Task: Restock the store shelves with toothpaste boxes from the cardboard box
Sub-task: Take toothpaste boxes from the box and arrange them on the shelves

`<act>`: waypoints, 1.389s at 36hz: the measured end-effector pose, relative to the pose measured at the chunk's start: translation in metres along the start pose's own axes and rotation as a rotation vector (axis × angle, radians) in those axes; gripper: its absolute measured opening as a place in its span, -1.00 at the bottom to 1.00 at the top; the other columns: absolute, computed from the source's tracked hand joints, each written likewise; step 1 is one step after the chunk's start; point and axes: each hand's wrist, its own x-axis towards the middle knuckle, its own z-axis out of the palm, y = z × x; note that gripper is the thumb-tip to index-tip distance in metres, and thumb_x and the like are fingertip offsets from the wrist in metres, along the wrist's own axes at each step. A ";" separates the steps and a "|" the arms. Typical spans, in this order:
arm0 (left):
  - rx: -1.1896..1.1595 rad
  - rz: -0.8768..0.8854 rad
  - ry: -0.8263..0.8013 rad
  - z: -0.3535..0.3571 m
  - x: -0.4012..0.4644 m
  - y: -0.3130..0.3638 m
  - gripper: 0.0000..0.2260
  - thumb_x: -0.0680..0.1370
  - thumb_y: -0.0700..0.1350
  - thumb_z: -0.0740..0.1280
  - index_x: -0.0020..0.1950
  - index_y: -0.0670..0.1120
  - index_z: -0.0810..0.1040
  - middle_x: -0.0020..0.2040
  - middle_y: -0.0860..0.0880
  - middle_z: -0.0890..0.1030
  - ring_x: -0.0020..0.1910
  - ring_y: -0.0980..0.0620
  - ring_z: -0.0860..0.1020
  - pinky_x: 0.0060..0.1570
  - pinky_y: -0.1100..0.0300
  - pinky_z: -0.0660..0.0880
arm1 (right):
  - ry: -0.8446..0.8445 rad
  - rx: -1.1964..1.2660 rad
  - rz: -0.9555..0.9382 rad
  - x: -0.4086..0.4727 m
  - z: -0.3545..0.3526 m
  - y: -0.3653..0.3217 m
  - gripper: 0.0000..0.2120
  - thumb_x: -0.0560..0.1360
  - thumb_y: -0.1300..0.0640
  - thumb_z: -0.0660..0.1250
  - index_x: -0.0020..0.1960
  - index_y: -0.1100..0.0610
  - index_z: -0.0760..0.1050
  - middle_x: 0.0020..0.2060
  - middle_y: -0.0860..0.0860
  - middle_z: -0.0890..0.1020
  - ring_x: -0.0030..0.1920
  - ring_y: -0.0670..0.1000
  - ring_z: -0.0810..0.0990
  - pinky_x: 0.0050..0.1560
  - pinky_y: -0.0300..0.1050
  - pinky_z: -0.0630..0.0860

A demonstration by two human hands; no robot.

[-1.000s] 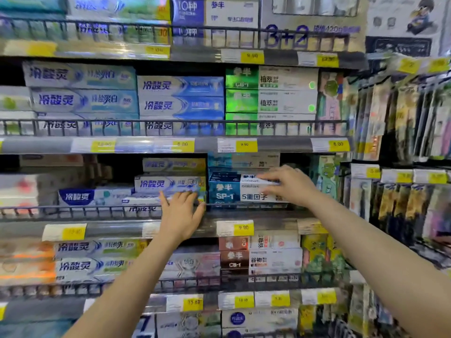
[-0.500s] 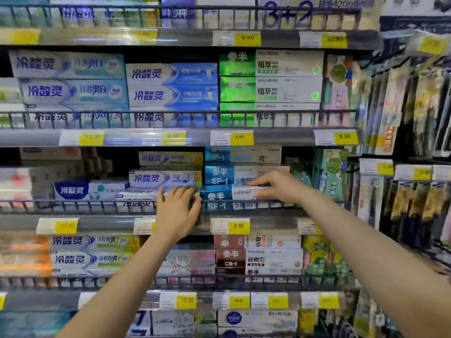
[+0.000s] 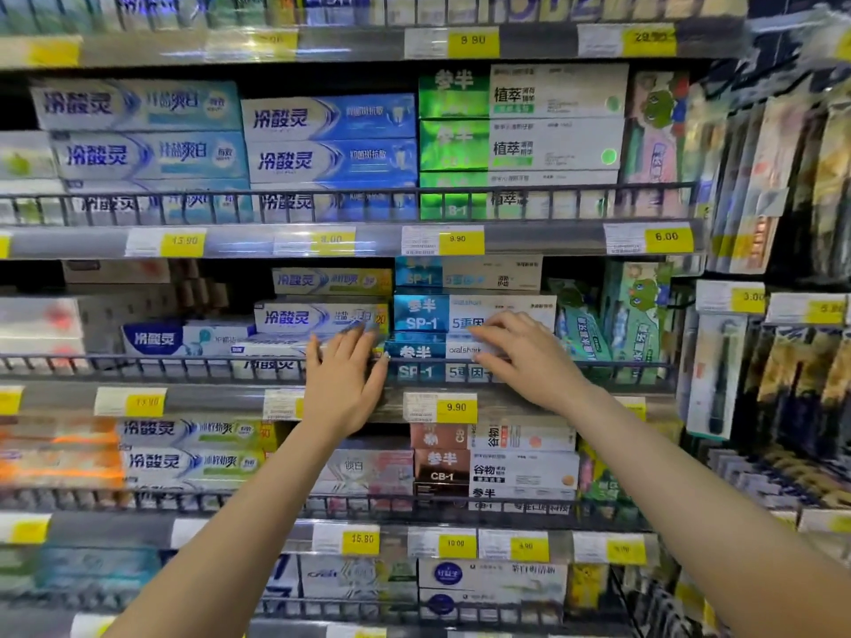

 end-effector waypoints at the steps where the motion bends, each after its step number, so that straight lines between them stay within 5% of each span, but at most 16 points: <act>1: -0.011 0.008 0.004 0.000 -0.002 -0.001 -0.38 0.51 0.21 -0.17 0.42 -0.06 0.33 0.40 -0.06 0.38 0.42 -0.04 0.26 0.45 -0.12 -0.15 | 0.038 0.016 -0.020 -0.002 0.001 -0.007 -0.62 0.57 0.00 0.22 0.36 0.04 0.39 0.19 0.00 0.47 0.24 0.02 0.37 0.21 -0.07 0.30; 6: -0.058 0.081 0.199 -0.010 -0.031 -0.005 -0.57 0.55 0.09 0.07 0.29 -0.09 0.47 0.29 -0.07 0.48 0.30 -0.05 0.39 0.43 -0.17 0.00 | 0.160 0.069 -0.211 -0.019 0.014 -0.050 -0.65 0.53 0.00 0.13 0.17 0.12 0.53 0.01 0.02 0.57 0.05 0.03 0.51 0.06 -0.08 0.45; 10: -0.036 0.099 0.297 -0.017 -0.076 -0.019 -0.69 0.54 0.00 0.17 0.18 -0.10 0.53 0.12 -0.05 0.55 0.15 -0.01 0.43 0.33 -0.12 0.21 | 0.060 0.154 -0.318 -0.035 0.052 -0.081 -0.73 0.52 0.06 0.16 0.10 0.12 0.54 -0.04 0.02 0.58 -0.03 0.04 0.53 -0.04 -0.10 0.46; 14: 0.031 0.018 0.150 -0.023 -0.131 -0.049 -0.69 0.51 0.00 0.17 0.11 -0.14 0.54 -0.02 -0.08 0.56 0.02 -0.04 0.43 0.10 0.07 0.25 | -0.115 0.310 -0.274 -0.048 0.098 -0.112 -0.70 0.52 0.04 0.15 0.16 0.12 0.53 0.00 0.05 0.56 0.03 0.08 0.52 -0.08 -0.11 0.43; 18: -0.015 -0.159 -0.209 -0.035 -0.200 -0.085 -0.60 0.51 0.10 0.14 0.17 -0.13 0.51 -0.01 -0.10 0.55 -0.05 -0.12 0.51 -0.11 0.09 0.40 | -0.460 0.449 -0.160 -0.060 0.141 -0.155 -0.62 0.54 0.10 0.26 0.34 0.10 0.37 0.27 0.07 0.45 0.28 0.09 0.41 0.21 -0.03 0.39; 23: -0.047 -0.375 -0.376 -0.056 -0.279 -0.131 -0.62 0.53 0.12 0.23 0.20 -0.12 0.48 0.08 -0.08 0.54 0.05 -0.06 0.52 -0.03 0.10 0.45 | -0.805 0.555 -0.126 -0.093 0.185 -0.223 -0.57 0.53 -0.01 0.27 0.37 0.03 0.33 0.27 -0.01 0.42 0.25 0.04 0.44 0.13 -0.13 0.38; 28: -0.107 -0.564 -0.463 -0.089 -0.353 -0.186 -0.66 0.50 0.13 0.26 0.20 0.00 0.45 0.10 0.02 0.54 0.04 0.00 0.55 -0.03 0.04 0.51 | -0.866 0.646 -0.127 -0.120 0.218 -0.307 -0.59 0.52 -0.01 0.31 0.32 0.06 0.40 0.19 -0.02 0.48 0.18 0.01 0.48 0.15 -0.12 0.44; 37: -0.052 -0.713 -0.509 -0.200 -0.470 -0.301 -0.71 0.55 0.04 0.28 0.18 -0.10 0.47 0.05 0.01 0.54 0.03 0.01 0.54 0.00 0.15 0.45 | -0.971 0.784 -0.067 -0.150 0.255 -0.496 -0.70 0.53 0.12 0.28 0.25 0.12 0.46 0.10 0.00 0.54 0.06 -0.02 0.52 0.03 -0.24 0.40; 50: -0.128 -0.894 -0.554 -0.238 -0.548 -0.427 -0.77 0.55 -0.06 0.27 0.20 -0.02 0.49 0.03 0.04 0.56 -0.10 0.17 0.48 -0.05 0.32 0.43 | -1.133 0.815 0.080 -0.122 0.330 -0.605 -0.73 0.53 0.11 0.29 0.22 0.11 0.46 0.11 -0.02 0.54 0.13 -0.07 0.50 0.04 -0.27 0.38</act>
